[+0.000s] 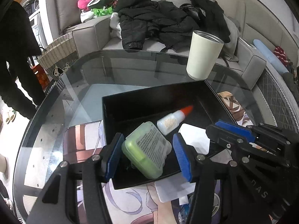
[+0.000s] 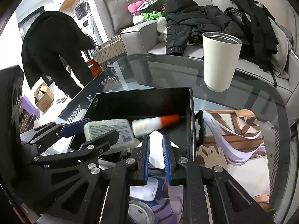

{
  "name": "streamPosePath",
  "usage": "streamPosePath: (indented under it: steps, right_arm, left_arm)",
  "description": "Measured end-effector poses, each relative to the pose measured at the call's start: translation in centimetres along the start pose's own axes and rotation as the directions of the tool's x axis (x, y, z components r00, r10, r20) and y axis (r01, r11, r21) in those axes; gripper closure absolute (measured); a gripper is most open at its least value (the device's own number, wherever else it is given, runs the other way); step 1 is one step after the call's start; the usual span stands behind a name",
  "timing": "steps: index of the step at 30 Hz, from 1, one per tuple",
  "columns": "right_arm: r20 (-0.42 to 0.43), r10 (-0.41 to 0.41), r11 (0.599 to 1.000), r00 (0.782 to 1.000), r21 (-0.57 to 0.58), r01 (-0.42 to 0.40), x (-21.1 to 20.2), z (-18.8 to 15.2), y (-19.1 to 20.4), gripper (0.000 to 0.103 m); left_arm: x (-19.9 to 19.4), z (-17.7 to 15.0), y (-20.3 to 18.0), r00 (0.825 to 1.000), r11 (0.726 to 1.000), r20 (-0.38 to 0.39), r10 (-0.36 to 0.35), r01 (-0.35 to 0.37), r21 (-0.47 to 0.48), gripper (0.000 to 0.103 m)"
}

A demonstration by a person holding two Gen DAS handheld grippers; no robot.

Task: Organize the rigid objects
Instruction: 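Open the left gripper to drop the green container while the right drops the glue bottle into the box, then move both open grippers back down toward the remaining items on the table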

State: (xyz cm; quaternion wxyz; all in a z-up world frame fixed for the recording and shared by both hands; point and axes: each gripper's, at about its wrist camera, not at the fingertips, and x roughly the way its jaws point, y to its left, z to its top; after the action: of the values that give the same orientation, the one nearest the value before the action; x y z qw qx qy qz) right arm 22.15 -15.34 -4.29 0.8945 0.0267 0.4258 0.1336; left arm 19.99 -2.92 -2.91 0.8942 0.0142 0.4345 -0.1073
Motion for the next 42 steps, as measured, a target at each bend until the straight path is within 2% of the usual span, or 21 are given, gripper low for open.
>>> streamPosePath:
  steps: [16,22,24,26,33,35,39,42]
  right_arm:
    - [0.034,0.007,1.0,0.999,-0.011,-0.006,-1.8,-0.5,0.9,0.088]
    - [0.131,0.015,0.999,0.991,-0.044,-0.01,-4.2,-0.8,1.7,0.088]
    - [0.189,0.022,0.998,0.982,-0.057,-0.012,-5.8,-1.0,2.1,0.087]
    - [0.243,0.026,0.997,0.97,-0.074,-0.009,-7.2,-1.4,2.6,0.086]
    - [0.43,0.051,0.992,0.901,-0.127,0.005,-12.9,-2.9,3.8,0.08]
    - [0.468,0.058,0.991,0.882,-0.134,0.006,-14.4,-3.6,3.9,0.077]
    - [0.524,0.075,0.987,0.849,-0.158,0.01,-17.1,-5.4,4.0,0.074]
    - [0.55,0.087,0.985,0.83,-0.173,0.012,-18.6,-6.8,3.8,0.074]
  left_arm:
    - [-1.9,-0.2,0.2,0.998,1.0,0.061,-0.006,0.007,-0.02,0.048]
    - [-4.5,-0.7,0.0,0.984,1.0,0.175,0.017,-0.015,-0.014,0.046]
    - [-6.3,-1.0,0.0,0.968,0.999,0.25,0.033,-0.029,-0.019,0.04]
    - [-8.0,-1.4,-0.1,0.948,0.999,0.315,0.043,-0.039,-0.018,0.039]
    - [-13.3,-3.3,0.1,0.886,0.999,0.462,0.047,-0.04,-0.025,0.038]
    - [-14.8,-4.2,0.1,0.864,0.999,0.501,0.051,-0.043,-0.028,0.038]
    - [-17.9,-6.2,0.5,0.804,0.998,0.591,0.065,-0.06,-0.028,0.036]
    - [-19.1,-7.4,0.8,0.786,0.998,0.616,0.057,-0.058,-0.018,0.035]
